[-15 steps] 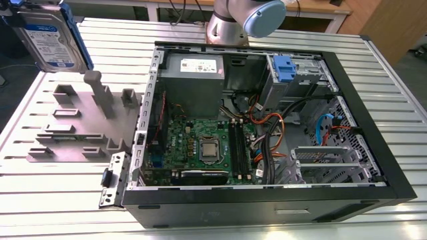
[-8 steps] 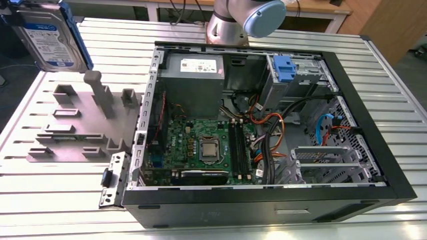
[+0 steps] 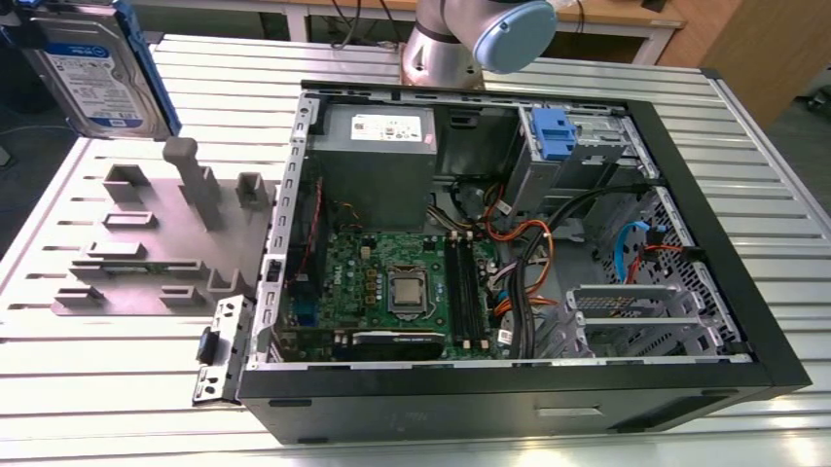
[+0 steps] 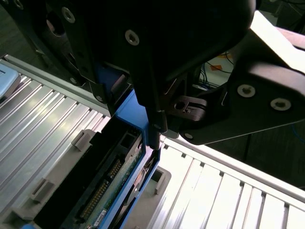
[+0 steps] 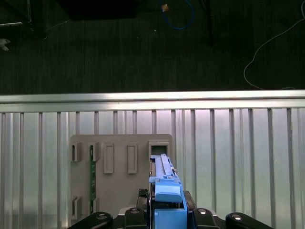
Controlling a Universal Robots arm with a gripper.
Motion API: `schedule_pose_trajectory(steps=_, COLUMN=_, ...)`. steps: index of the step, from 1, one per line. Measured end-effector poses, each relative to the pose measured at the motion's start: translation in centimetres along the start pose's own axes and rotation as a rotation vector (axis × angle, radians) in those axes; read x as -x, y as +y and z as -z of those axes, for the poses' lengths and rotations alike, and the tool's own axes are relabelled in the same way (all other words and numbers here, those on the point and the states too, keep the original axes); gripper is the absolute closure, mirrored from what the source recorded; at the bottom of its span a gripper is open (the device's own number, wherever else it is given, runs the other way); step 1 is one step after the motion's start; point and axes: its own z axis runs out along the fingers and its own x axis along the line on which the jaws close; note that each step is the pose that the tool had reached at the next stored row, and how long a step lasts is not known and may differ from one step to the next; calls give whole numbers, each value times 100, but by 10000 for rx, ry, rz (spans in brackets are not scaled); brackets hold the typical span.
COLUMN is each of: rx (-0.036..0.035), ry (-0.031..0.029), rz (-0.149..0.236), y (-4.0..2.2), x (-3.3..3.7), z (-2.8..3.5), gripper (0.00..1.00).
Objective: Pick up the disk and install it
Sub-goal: 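Pick up the disk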
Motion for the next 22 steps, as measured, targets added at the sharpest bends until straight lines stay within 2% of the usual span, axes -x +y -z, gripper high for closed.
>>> schedule_pose_trajectory(steps=7, rx=-1, ry=-1, rz=0, y=0, x=0, z=30, gripper=63)
schedule_pose_trajectory(steps=20, rx=-1, ry=-1, rz=0, y=0, x=0, z=36, gripper=63)
schedule_pose_trajectory(steps=22, rx=4, ry=2, rz=0, y=0, x=0, z=59, gripper=63)
